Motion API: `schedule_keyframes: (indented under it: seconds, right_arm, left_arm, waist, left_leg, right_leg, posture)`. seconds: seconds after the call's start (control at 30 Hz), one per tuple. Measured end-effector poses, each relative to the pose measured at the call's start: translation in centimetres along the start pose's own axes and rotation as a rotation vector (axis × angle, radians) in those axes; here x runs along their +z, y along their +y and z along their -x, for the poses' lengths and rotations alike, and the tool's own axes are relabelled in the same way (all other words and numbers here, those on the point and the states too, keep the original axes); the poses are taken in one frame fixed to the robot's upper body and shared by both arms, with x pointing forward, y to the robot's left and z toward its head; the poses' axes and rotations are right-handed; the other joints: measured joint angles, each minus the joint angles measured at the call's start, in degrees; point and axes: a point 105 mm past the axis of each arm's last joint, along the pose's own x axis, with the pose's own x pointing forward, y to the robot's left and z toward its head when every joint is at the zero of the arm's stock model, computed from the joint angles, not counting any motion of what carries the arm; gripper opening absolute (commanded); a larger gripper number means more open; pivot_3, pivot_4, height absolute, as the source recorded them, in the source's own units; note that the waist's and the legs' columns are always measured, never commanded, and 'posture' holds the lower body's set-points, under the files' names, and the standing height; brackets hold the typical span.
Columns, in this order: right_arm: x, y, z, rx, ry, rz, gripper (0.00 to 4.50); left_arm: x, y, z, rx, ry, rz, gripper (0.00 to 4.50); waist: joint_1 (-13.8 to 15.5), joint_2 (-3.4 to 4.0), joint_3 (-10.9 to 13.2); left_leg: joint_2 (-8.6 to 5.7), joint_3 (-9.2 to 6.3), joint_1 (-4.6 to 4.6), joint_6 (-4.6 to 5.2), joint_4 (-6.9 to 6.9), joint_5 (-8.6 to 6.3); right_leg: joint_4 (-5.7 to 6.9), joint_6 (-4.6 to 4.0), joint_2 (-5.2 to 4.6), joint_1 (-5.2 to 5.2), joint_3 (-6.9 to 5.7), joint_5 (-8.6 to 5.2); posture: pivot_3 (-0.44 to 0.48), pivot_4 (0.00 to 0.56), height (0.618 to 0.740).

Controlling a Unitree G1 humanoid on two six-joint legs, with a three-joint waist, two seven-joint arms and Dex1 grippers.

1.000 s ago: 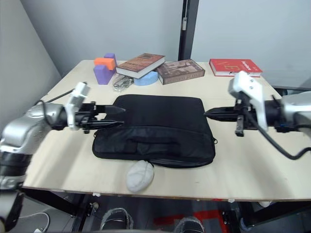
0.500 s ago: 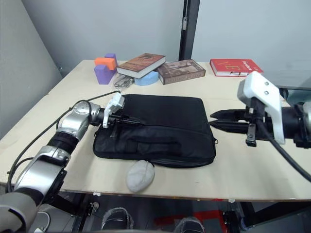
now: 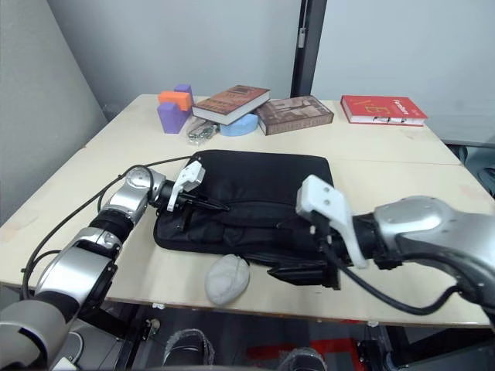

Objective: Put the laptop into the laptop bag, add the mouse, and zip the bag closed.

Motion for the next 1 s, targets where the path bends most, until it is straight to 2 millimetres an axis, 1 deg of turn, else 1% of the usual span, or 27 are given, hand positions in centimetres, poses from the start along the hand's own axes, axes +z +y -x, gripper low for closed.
schedule_keyframes:
  seconds: [0.03, 0.07, 0.1, 0.17, 0.3, 0.33, 0.4, 0.5, 0.6, 0.77, 0.93, 1.0]
  right_arm:
    - [-0.9, -0.2, -1.0, 0.023, 0.051, 0.05, 4.48]
    - [-1.4, -0.3, -1.5, 0.032, 0.073, 0.074, 4.48]
    - [-2.0, -0.8, -2.3, 0.054, 0.116, 0.139, 4.48]
    - [-2.6, -1.5, -3.4, 0.08, 0.157, 0.223, 4.48]
    - [-1.1, -2.2, -5.8, 0.166, 0.152, 0.424, 4.48]
    - [-1.0, -2.3, -6.0, 0.174, 0.153, 0.442, 4.48]
    - [-0.8, -2.6, -7.2, 0.211, 0.164, 0.487, 4.48]
    - [-1.1, -2.4, -8.7, 0.27, 0.174, 0.526, 4.48]
    - [-1.5, -2.6, -9.5, 0.29, 0.188, 0.558, 4.48]
    - [-1.6, -3.3, -11.0, 0.32, 0.215, 0.668, 4.48]
    - [-1.5, -3.3, -11.6, 0.342, 0.207, 0.687, 4.48]
    - [-1.4, -3.3, -11.8, 0.345, 0.195, 0.67, 3.96]
  left_arm:
    - [-0.1, 0.0, 0.0, 0.001, 0.001, 0.001, 0.0]
    - [0.0, 0.0, 0.0, 0.001, 0.001, -0.001, 0.0]
    - [-0.2, 0.0, 0.2, 0.007, 0.006, 0.002, 0.0]
    - [-0.2, 0.1, 0.3, 0.008, 0.011, 0.0, 0.0]
    - [-0.5, 0.0, 0.8, 0.019, 0.02, 0.006, 0.0]
    - [-0.4, 0.0, 0.8, 0.018, 0.02, 0.003, 0.0]
    - [-0.6, 0.0, 1.0, 0.024, 0.024, 0.008, 0.0]
    - [-0.6, 0.0, 0.9, 0.025, 0.024, 0.008, 0.0]
    - [-0.7, 0.0, 1.0, 0.025, 0.027, 0.013, 0.0]
    - [-0.9, 0.0, 1.5, 0.034, 0.044, 0.026, 0.0]
    - [-1.1, 0.0, 1.8, 0.036, 0.057, 0.029, 0.0]
    - [-1.1, 0.0, 1.8, 0.037, 0.061, 0.029, 0.0]
  waist:
    - [-0.04, 0.0, -0.01]
    - [-0.1, 0.0, -0.01]
    - [-0.19, 0.0, -0.01]
    - [-0.39, 0.0, -0.01]
    - [-1.19, 0.01, -0.03]
    - [-1.28, 0.01, -0.02]
    - [-1.54, -0.01, -0.09]
    - [-1.5, 0.0, -0.09]
    - [-1.61, -0.01, -0.1]
    - [-2.38, 0.0, -0.1]
    - [-2.74, 0.01, -0.13]
    - [-2.87, 0.0, -0.13]
  left_leg:
    - [0.0, -0.01, 0.0, 0.0, 0.0, 0.0]
    - [0.0, -0.01, 0.0, -0.01, 0.0, 0.0]
    - [-0.02, 0.01, 0.02, -0.01, 0.01, 0.0]
    - [-0.01, 0.0, 0.01, 0.0, 0.02, 0.0]
    - [-0.01, -0.01, 0.03, 0.0, 0.03, 0.0]
    - [-0.01, -0.01, 0.02, 0.0, 0.05, 0.0]
    - [0.0, -0.01, 0.03, 0.0, 0.09, 0.0]
    - [0.0, -0.02, 0.0, 0.01, 0.1, 0.0]
    - [0.0, -0.01, 0.0, 0.01, 0.12, 0.0]
    - [0.0, -0.03, 0.08, 0.02, 0.12, 0.0]
    - [0.0, -0.03, 0.15, 0.02, 0.12, 0.0]
    - [0.01, -0.04, 0.19, 0.02, 0.12, 0.0]
  right_leg:
    - [0.0, 0.01, 0.0, 0.01, -0.01, 0.01]
    - [0.0, 0.03, 0.0, 0.01, 0.0, 0.01]
    - [0.01, 0.05, -0.02, 0.01, 0.03, 0.03]
    - [0.05, 0.09, -0.02, -0.01, 0.02, 0.05]
    - [0.17, 0.09, -0.01, -0.02, 0.02, 0.05]
    - [0.17, 0.08, -0.01, -0.03, 0.01, 0.05]
    - [0.18, 0.08, 0.0, 0.0, 0.0, 0.06]
    - [0.16, 0.06, -0.02, 0.0, -0.01, 0.06]
    - [0.17, 0.06, -0.01, 0.0, -0.01, 0.06]
    - [0.3, 0.05, -0.01, 0.01, 0.0, 0.06]
    - [0.33, 0.04, 0.01, 0.04, 0.01, 0.07]
    - [0.35, 0.03, 0.01, 0.05, 0.01, 0.08]
  posture:
    - [0.0, 0.15, 0.73]
    - [0.0, 0.15, 0.73]
    - [0.0, 0.15, 0.73]
    - [0.0, 0.15, 0.73]
    - [0.0, 0.15, 0.73]
    - [0.0, 0.15, 0.73]
    - [0.0, 0.15, 0.73]
    - [0.0, 0.15, 0.73]
    - [0.0, 0.15, 0.73]
    - [0.0, 0.15, 0.73]
    - [0.0, 0.15, 0.73]
    - [0.0, 0.15, 0.73]
